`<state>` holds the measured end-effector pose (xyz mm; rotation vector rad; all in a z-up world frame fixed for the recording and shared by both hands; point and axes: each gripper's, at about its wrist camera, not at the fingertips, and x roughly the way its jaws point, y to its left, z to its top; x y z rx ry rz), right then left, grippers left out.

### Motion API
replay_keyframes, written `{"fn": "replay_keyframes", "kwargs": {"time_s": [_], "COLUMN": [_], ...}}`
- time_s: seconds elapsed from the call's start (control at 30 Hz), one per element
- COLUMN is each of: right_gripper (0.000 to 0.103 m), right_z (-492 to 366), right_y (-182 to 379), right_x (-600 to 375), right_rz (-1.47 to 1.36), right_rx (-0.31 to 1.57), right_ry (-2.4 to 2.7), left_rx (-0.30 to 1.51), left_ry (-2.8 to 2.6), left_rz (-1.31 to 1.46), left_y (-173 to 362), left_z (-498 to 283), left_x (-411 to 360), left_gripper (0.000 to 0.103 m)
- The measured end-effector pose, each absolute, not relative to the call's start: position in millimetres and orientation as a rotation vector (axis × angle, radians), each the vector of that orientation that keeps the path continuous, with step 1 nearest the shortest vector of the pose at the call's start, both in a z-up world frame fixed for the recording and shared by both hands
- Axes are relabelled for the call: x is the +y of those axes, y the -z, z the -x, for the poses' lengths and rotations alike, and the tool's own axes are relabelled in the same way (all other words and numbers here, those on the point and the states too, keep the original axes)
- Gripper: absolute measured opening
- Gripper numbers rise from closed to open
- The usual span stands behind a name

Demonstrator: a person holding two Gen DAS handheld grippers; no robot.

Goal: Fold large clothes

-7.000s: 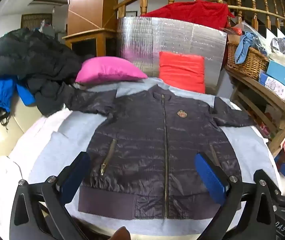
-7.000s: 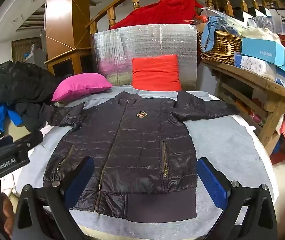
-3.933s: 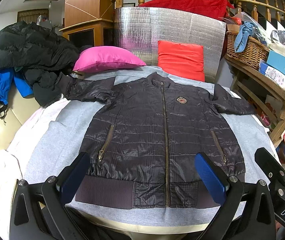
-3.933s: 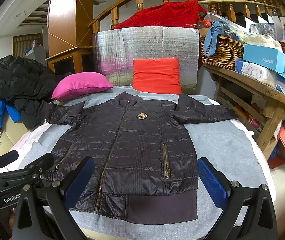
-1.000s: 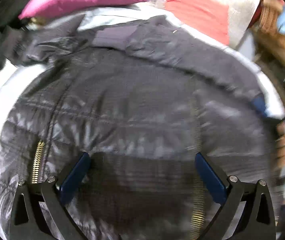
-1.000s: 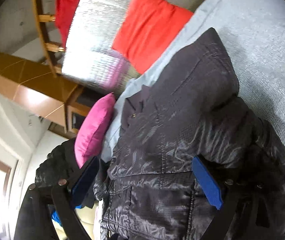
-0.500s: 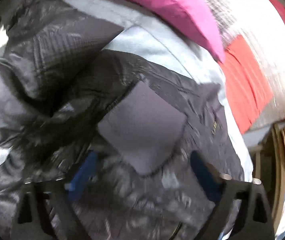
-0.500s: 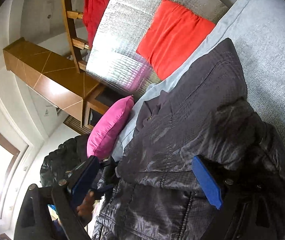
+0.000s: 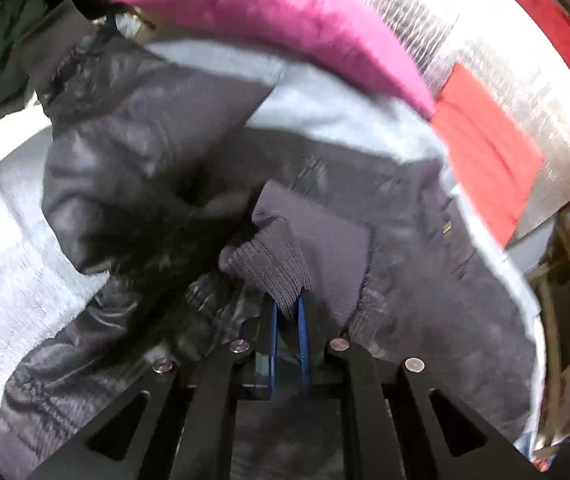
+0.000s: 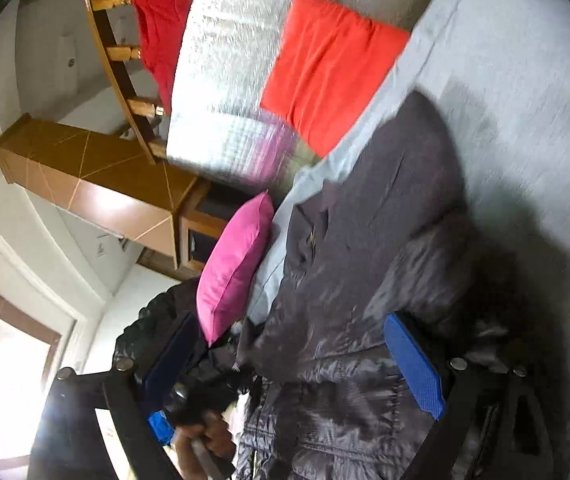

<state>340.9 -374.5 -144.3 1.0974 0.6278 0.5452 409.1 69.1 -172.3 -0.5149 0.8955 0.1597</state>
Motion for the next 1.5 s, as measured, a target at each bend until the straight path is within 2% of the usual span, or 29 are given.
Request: {"fn": "replay_keyframes", "kwargs": {"time_s": [0.07,0.17,0.37,0.4,0.43,0.47,0.57,0.63,0.7,0.73,0.77,0.9,1.1,1.13,1.17,1.27,1.33,1.4,1.5], "right_gripper": [0.097,0.097,0.097,0.085,0.06,0.016,0.016,0.029,0.083,0.089,0.089,0.089,0.087,0.081,0.052,0.039,0.041,0.072,0.082], "right_z": [-340.2,-360.4,-460.5,-473.6,-483.2,-489.5,-497.0,-504.5,-500.8,-490.2,-480.8,-437.4,-400.8,-404.3,-407.1,-405.3,-404.5,-403.6,-401.9], "right_y": [133.2,116.7,132.9,138.2,139.2,137.8,118.5,136.9,147.2,142.5,138.1,124.6,129.0,136.9,144.5,149.7,148.4,146.0,131.2], "right_x": [-387.6,-404.5,-401.1,-398.2,-394.7,-390.9,-377.2,-377.9,-388.9,-395.9,-402.7,-419.8,-378.7,-371.1,-367.0,-361.8,-367.2,-379.5,-407.9], "right_rz": [-1.092,-1.006,-0.757,-0.715,-0.67,-0.625,-0.466,-0.444,-0.496,-0.518,-0.539,-0.666,-0.498,-0.471,-0.45,-0.411,-0.443,-0.516,-0.628], "right_rx": [0.628,0.684,0.951,0.987,1.0,1.012,0.952,1.003,1.011,0.958,0.921,0.897,0.982,1.02,1.05,1.04,1.02,1.014,0.917], "right_ry": [-0.524,-0.429,-0.297,-0.272,-0.265,-0.258,-0.237,-0.169,-0.145,-0.136,-0.135,-0.213,-0.305,-0.318,-0.331,-0.343,-0.361,-0.385,-0.37], "left_rx": [0.903,0.887,0.864,0.857,0.844,0.838,0.85,0.842,0.843,0.848,0.84,0.761,0.669,0.659,0.654,0.661,0.686,0.707,0.734], "left_ry": [-0.162,-0.142,-0.135,-0.137,-0.133,-0.132,-0.131,-0.146,-0.141,-0.151,-0.158,-0.188,-0.122,-0.1,-0.072,0.025,0.123,0.205,0.308], "left_rz": [0.489,0.48,0.451,0.439,0.426,0.422,0.383,0.339,0.335,0.332,0.333,0.298,0.189,0.171,0.165,0.154,0.134,0.11,0.093], "left_y": [182.1,180.4,174.0,170.9,169.4,168.5,179.4,178.5,172.1,167.3,162.5,132.2,87.3,82.2,78.4,74.6,78.1,82.2,92.0], "left_z": [-409.8,-406.5,-388.8,-386.9,-382.9,-379.7,-378.6,-375.7,-373.0,-370.0,-365.6,-337.0,-326.8,-326.4,-328.6,-340.6,-351.2,-360.4,-373.1], "left_x": [69.2,71.0,76.9,77.0,76.8,77.6,71.8,67.4,67.8,69.9,72.1,74.9,22.1,9.9,-2.3,-47.7,-89.6,-124.4,-175.3], "left_gripper": [0.014,0.014,0.011,0.011,0.011,0.011,0.011,0.014,0.025,0.042,0.052,0.055,0.06,0.062,0.064,0.066,0.066,0.066,0.066]}}
